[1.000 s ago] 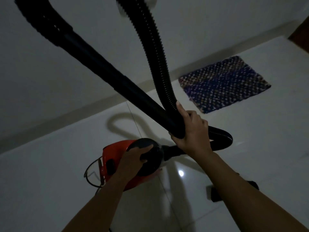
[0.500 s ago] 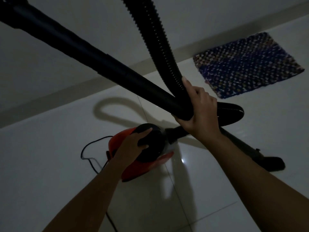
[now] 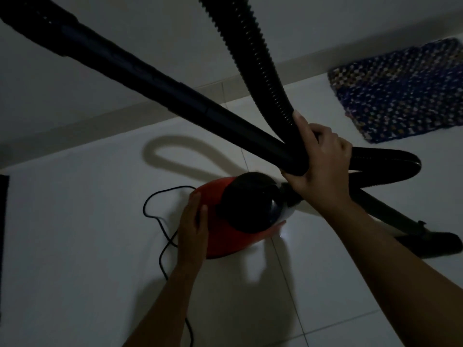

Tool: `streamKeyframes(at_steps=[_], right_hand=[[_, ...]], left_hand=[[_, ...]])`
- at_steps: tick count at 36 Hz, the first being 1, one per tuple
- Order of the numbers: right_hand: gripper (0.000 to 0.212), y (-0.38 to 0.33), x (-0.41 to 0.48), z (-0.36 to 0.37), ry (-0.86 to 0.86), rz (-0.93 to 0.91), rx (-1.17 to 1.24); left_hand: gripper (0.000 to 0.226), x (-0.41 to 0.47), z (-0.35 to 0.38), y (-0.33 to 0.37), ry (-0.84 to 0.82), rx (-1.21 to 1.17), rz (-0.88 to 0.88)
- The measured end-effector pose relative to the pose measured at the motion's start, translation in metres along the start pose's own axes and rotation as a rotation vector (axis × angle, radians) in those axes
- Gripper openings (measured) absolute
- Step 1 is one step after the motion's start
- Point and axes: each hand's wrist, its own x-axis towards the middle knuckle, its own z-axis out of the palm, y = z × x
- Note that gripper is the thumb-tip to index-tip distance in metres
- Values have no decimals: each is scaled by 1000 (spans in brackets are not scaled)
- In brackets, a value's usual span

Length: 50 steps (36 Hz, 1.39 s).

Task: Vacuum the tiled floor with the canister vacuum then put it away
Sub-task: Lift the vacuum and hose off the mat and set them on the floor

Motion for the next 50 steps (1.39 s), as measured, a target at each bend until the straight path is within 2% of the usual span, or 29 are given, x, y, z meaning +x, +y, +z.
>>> streamKeyframes(at_steps=[3,8,12,16,18,24,29,32,36,46,50], right_hand=[[86,-5,-3,5,-15,-14,-12],[81,-12,-8,10,-24,-34,7],[81,-12,-7,15,-24,-33,14],[81,-11,-6,18,-27,-33,18],[81,-11,-6,19,-31,-39,18],[82,-11,-10,29,-49,-65,-4],[80,-11,-13,35,-75,-76,-8],[81,-10,-14,37,-91,-85,-10],[84,-10,-13,39,-93,-86,-8],[82,-12,-17,43,-129,-104,8],[78,-16,-18,36,-168,-110,5]], left_hand=[[52,-3,1,-18,12,-125,-243],[64,8,5,-49,-51,-177,-363],[57,13,9,-50,-69,-80,-334],[69,16,6,-60,-124,-111,-308],[66,16,7,-63,-135,-148,-343],[67,13,12,-65,-103,-219,-333],[59,15,14,-66,-66,-180,-309],[66,17,14,-70,-51,-171,-300],[48,18,16,-73,-38,-174,-281],[53,17,17,-69,-7,-186,-303],[54,4,13,-45,-16,-137,-329]])
